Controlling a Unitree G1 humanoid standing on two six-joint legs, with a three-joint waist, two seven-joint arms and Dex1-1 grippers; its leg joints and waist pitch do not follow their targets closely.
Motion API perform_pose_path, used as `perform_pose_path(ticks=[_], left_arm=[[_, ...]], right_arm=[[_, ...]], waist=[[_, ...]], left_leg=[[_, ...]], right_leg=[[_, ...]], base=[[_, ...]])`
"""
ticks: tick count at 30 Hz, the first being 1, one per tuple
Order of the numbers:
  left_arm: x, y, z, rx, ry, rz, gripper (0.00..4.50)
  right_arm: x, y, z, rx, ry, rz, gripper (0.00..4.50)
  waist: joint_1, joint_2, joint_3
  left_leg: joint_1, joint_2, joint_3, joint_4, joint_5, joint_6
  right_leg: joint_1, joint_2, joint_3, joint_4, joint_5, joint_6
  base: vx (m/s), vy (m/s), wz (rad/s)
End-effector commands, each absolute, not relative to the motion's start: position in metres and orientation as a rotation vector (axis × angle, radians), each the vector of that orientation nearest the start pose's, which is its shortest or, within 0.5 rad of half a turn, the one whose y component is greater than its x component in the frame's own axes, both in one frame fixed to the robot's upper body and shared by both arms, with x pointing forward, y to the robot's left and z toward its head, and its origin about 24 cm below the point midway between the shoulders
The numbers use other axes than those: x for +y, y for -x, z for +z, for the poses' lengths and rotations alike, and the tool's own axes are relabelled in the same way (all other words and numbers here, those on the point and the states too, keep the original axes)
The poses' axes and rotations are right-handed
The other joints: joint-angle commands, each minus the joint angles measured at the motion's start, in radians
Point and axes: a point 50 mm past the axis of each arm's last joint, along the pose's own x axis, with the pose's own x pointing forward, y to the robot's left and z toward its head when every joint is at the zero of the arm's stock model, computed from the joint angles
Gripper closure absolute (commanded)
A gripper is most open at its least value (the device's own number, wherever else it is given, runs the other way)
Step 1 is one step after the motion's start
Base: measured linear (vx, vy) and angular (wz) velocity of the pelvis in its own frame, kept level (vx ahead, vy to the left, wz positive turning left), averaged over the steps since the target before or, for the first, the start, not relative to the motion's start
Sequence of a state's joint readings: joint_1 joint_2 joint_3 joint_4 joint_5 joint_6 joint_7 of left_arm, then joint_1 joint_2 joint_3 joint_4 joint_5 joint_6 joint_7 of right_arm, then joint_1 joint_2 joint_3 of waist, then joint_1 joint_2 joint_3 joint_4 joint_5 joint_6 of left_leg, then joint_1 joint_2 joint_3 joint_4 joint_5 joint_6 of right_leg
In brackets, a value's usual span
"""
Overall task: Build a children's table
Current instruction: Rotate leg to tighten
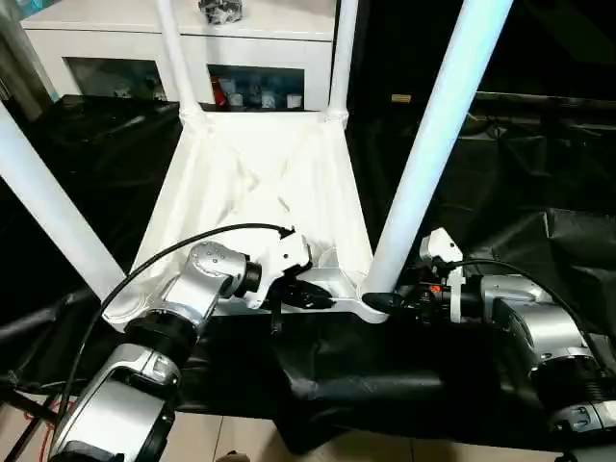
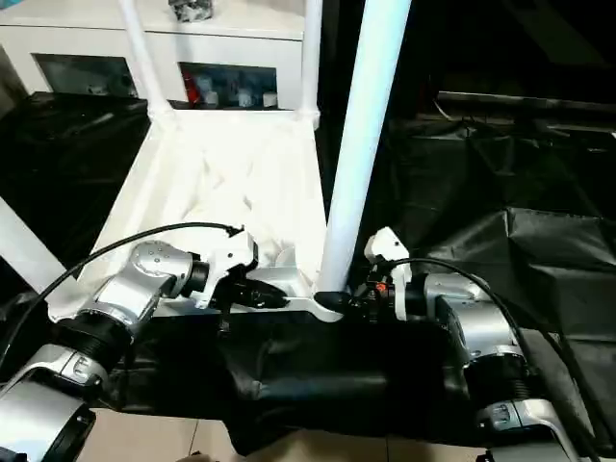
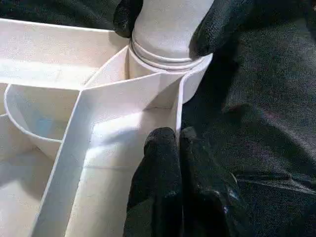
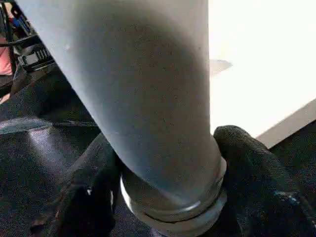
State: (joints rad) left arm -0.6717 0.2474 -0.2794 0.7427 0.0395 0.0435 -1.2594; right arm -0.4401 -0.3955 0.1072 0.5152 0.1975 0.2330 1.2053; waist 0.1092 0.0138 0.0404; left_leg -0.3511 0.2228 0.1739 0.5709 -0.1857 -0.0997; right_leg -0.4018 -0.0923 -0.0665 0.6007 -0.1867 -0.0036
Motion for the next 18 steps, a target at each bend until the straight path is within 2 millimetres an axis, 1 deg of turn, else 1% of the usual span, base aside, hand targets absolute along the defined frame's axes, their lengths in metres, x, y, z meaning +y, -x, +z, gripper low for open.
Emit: perform_pose_path(ticks=[1, 3, 4, 5, 6, 7, 8, 9, 10, 11, 12, 13, 14, 15, 16, 17, 18], left_arm=[[0.086, -0.327, 0.053, 0.374, -0.323, -1.367, 4.5], [0.084, -0.328, 0.052, 0.372, -0.32, -1.351, 4.5], [0.078, -0.33, 0.052, 0.365, -0.315, -1.316, 4.5], [0.075, -0.331, 0.052, 0.361, -0.308, -1.296, 4.5], [0.073, -0.331, 0.052, 0.36, -0.305, -1.286, 4.5], [0.069, -0.332, 0.053, 0.355, -0.298, -1.267, 4.5], [0.065, -0.332, 0.053, 0.352, -0.292, -1.254, 4.5], [0.061, -0.332, 0.053, 0.348, -0.284, -1.238, 4.5], [0.055, -0.332, 0.053, 0.343, -0.276, -1.233, 4.5], [0.054, -0.332, 0.053, 0.342, -0.275, -1.233, 4.5], [0.051, -0.331, 0.053, 0.339, -0.273, -1.232, 4.5], [0.049, -0.331, 0.053, 0.337, -0.271, -1.23, 4.5], [0.043, -0.33, 0.053, 0.329, -0.268, -1.232, 4.5], [0.042, -0.33, 0.054, 0.328, -0.268, -1.233, 4.5], [0.041, -0.329, 0.054, 0.327, -0.268, -1.235, 4.5], [0.04, -0.329, 0.054, 0.326, -0.268, -1.233, 4.5], [0.04, -0.329, 0.054, 0.326, -0.269, -1.233, 4.5]], right_arm=[[-0.138, -0.284, 0.023, 0.463, -0.049, 1.311, 1.89], [-0.137, -0.286, 0.022, 0.448, -0.049, 1.279, 1.89], [-0.133, -0.295, 0.019, 0.433, -0.047, 1.168, 1.9], [-0.131, -0.3, 0.017, 0.428, -0.038, 1.097, 1.9], [-0.129, -0.303, 0.016, 0.426, -0.033, 1.064, 1.91], [-0.128, -0.308, 0.012, 0.435, -0.031, 0.975, 1.91], [-0.126, -0.313, 0.01, 0.441, -0.028, 0.911, 1.91], [-0.125, -0.317, 0.008, 0.444, -0.023, 0.841, 1.91], [-0.121, -0.321, 0.006, 0.453, -0.041, 0.784, 1.91], [-0.12, -0.321, 0.006, 0.455, -0.043, 0.776, 1.91], [-0.118, -0.322, 0.005, 0.457, -0.046, 0.757, 1.91], [-0.116, -0.324, 0.004, 0.459, -0.044, 0.73, 1.91], [-0.11, -0.327, 0.001, 0.485, -0.041, 0.648, 1.91], [-0.109, -0.328, 0.0, 0.485, -0.036, 0.642, 1.91], [-0.107, -0.328, 0.0, 0.485, -0.028, 0.632, 1.91], [-0.104, -0.329, -0.001, 0.482, -0.019, 0.621, 1.91], [-0.1, -0.329, -0.001, 0.48, -0.042, 0.646, 1.56]], waist=[[-0.004, -0.01, -0.06], [-0.005, -0.011, -0.058], [-0.006, -0.01, -0.056], [-0.013, -0.005, -0.052], [-0.013, -0.005, -0.052], [-0.026, -0.01, -0.049], [-0.03, -0.008, -0.049], [-0.038, -0.007, -0.048], [-0.047, -0.005, -0.05], [-0.055, -0.006, -0.05], [-0.057, -0.005, -0.051], [-0.06, -0.006, -0.052], [-0.061, -0.003, -0.051], [-0.066, -0.004, -0.053], [-0.069, -0.001, -0.053], [-0.071, 0.001, -0.054], [-0.071, 0.002, -0.054]], left_leg=[[-0.001, 0.005, 0.012, -0.055, -0.141, 0.072], [-0.002, 0.004, 0.013, -0.056, -0.152, 0.068], [-0.001, 0.004, 0.013, -0.058, -0.175, 0.06], [0.0, 0.004, 0.011, -0.063, -0.206, 0.041], [0.0, 0.004, 0.011, -0.063, -0.206, 0.041], [0.0, -0.001, 0.005, -0.068, -0.243, 0.014], [-0.001, -0.001, 0.004, -0.07, -0.245, 0.011], [-0.004, -0.001, 0.002, -0.071, -0.251, 0.005], [-0.002, -0.003, 0.001, -0.071, -0.257, 0.0], [-0.003, -0.004, 0.002, -0.07, -0.26, 0.005], [-0.003, -0.004, 0.002, -0.069, -0.258, 0.008], [-0.002, -0.004, 0.003, -0.067, -0.255, 0.016], [-0.002, -0.005, 0.004, -0.067, -0.256, 0.02], [-0.006, -0.005, 0.003, -0.067, -0.248, 0.021], [-0.007, -0.006, 0.002, -0.067, -0.243, 0.023], [-0.006, -0.005, 0.003, -0.066, -0.244, 0.025], [-0.005, -0.004, 0.003, -0.066, -0.246, 0.027]], right_leg=[[0.058, -0.038, 0.033, -0.058, -0.09, -0.254], [0.057, -0.039, 0.033, -0.06, -0.106, -0.251], [0.055, -0.04, 0.032, -0.065, -0.149, -0.241], [0.051, -0.043, 0.032, -0.072, -0.217, -0.229], [0.051, -0.043, 0.032, -0.072, -0.217, -0.229], [0.055, -0.044, 0.03, -0.083, -0.327, -0.193], [0.055, -0.044, 0.03, -0.084, -0.345, -0.183], [0.054, -0.043, 0.03, -0.086, -0.361, -0.171], [0.052, -0.043, 0.029, -0.087, -0.367, -0.168], [0.051, -0.041, 0.029, -0.089, -0.362, -0.17], [0.051, -0.041, 0.03, -0.089, -0.353, -0.172], [0.049, -0.039, 0.031, -0.089, -0.334, -0.179], [0.049, -0.038, 0.031, -0.089, -0.327, -0.183], [0.05, -0.039, 0.031, -0.085, -0.315, -0.188], [0.051, -0.038, 0.029, -0.086, -0.311, -0.189], [0.05, -0.038, 0.03, -0.085, -0.297, -0.194], [0.049, -0.037, 0.03, -0.085, -0.287, -0.198]], base=[[0.0, 0.0, 0.0], [0.0, 0.0, 0.0], [0.0, 0.0, 0.0], [0.0, 0.0, 0.0], [0.0, 0.0, 0.0], [0.0, 0.0, 0.0], [0.0, 0.0, 0.0], [0.0, 0.0, 0.0], [0.0, 0.0, 0.0], [0.0, 0.0, 0.0], [0.0, 0.0, 0.0], [0.0, 0.0, 0.0], [0.0, 0.0, 0.0], [0.0, 0.0, 0.0], [0.0, 0.0, 0.0], [0.0, 0.0, 0.0], [0.0, 0.0, 0.0]])
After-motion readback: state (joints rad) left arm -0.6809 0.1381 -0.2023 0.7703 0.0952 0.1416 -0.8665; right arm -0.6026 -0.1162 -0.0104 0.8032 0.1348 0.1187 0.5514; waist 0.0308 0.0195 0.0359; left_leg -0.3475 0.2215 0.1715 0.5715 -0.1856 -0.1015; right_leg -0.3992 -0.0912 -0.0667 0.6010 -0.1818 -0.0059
